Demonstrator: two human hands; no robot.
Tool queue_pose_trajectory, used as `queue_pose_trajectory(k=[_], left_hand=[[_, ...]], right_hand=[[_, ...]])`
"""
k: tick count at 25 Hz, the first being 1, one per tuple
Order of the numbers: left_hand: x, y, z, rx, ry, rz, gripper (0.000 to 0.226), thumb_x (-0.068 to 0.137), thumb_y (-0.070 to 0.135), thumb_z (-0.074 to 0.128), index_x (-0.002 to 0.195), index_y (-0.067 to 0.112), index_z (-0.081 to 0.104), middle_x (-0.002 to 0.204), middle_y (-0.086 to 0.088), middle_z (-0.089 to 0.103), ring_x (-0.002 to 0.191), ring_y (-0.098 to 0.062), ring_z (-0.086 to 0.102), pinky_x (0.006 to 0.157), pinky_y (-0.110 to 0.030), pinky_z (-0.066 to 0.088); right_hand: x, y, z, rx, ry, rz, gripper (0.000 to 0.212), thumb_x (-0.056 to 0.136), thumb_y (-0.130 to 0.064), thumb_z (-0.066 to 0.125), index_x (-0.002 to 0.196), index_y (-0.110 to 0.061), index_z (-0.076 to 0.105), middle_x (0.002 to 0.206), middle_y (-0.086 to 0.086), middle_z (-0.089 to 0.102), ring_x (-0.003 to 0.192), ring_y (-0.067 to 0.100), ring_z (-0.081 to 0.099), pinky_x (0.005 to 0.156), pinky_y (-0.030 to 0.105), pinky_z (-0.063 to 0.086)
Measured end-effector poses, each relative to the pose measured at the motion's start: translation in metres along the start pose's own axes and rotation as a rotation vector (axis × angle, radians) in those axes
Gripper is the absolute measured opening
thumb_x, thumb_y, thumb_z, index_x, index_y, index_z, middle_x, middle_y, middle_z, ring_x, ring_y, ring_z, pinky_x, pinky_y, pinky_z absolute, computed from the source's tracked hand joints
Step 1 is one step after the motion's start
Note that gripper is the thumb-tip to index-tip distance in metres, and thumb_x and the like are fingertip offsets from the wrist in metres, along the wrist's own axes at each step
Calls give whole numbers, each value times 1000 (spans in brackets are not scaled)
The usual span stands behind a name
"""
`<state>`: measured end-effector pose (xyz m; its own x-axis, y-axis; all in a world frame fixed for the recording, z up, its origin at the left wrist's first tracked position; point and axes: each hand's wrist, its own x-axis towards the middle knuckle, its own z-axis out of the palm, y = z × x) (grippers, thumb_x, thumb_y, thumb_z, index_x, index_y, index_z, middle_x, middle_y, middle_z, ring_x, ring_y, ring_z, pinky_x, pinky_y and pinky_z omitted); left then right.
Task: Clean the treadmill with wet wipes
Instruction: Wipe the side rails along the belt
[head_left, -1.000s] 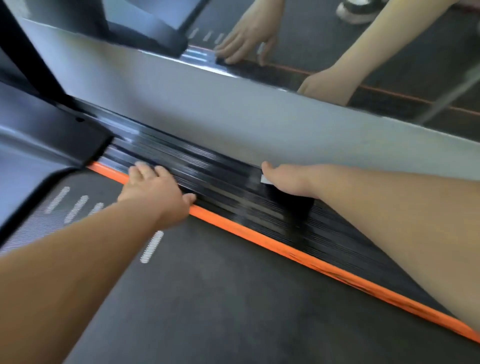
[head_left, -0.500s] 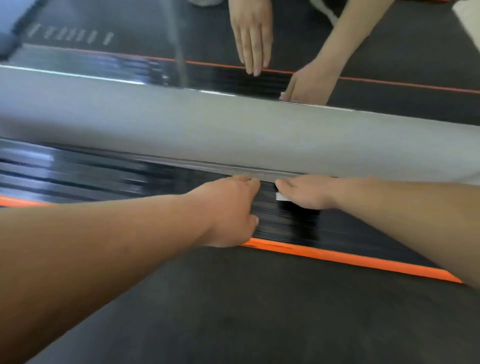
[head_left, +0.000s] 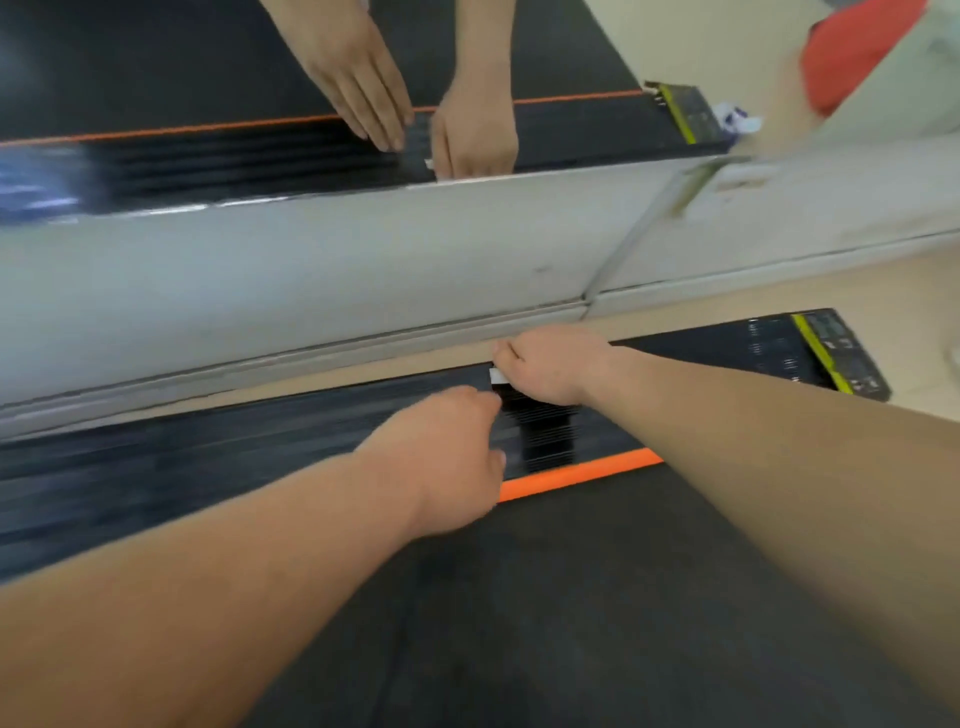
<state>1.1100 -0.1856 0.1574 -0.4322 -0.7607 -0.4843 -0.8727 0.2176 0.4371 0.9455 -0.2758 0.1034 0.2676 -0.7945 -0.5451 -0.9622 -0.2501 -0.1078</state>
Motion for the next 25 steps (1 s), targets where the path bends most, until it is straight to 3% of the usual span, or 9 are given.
queue_pose_trajectory(k=[2, 7, 14, 18, 22, 25], left_hand=[[11, 25, 5, 18, -15, 55, 24, 98, 37, 50, 117, 21, 51, 120, 2, 52, 118, -25, 55, 100, -43, 48], [49, 63, 3, 55, -30, 68, 40, 101, 37, 48, 137, 21, 46, 142, 0, 47, 133, -23, 49, 109, -42, 43], [96, 111, 19, 63, -16, 95, 35, 101, 35, 48, 133, 22, 49, 138, 1, 50, 128, -20, 50, 106, -41, 46], [102, 123, 20, 44, 12, 126, 36, 102, 33, 47, 135, 22, 49, 142, 2, 48, 131, -18, 48, 109, -39, 43], [103, 116, 12, 14, 10, 148, 38, 103, 30, 46, 140, 23, 47, 145, 4, 46, 135, -16, 45, 112, -34, 40], [100, 96, 8, -12, 38, 161, 37, 103, 29, 46, 139, 23, 49, 144, 7, 48, 135, -15, 46, 112, -34, 39]], right_hand=[[-6, 38, -8, -6, -31, 43, 59, 107, -41, 20, 114, -10, 69, 129, 18, 66, 114, 33, 61, 93, 38, 44], [-22, 140, -30, -8, -121, 222, 55, 109, -40, 22, 136, -9, 59, 147, 17, 54, 132, 33, 51, 104, 36, 38], [-35, 254, -42, -133, -190, 525, 58, 105, -43, 24, 148, -13, 48, 158, 12, 43, 142, 33, 42, 113, 42, 34], [-49, 316, -38, -21, -192, 727, 64, 101, -48, 25, 153, -13, 42, 162, 13, 37, 145, 36, 38, 118, 48, 32], [-42, 325, -31, 147, -119, 783, 59, 104, -41, 32, 153, -8, 41, 161, 16, 36, 145, 37, 38, 118, 47, 32], [-30, 284, -30, 96, -129, 672, 51, 104, -36, 31, 141, -8, 52, 150, 18, 50, 134, 37, 48, 107, 43, 38]])
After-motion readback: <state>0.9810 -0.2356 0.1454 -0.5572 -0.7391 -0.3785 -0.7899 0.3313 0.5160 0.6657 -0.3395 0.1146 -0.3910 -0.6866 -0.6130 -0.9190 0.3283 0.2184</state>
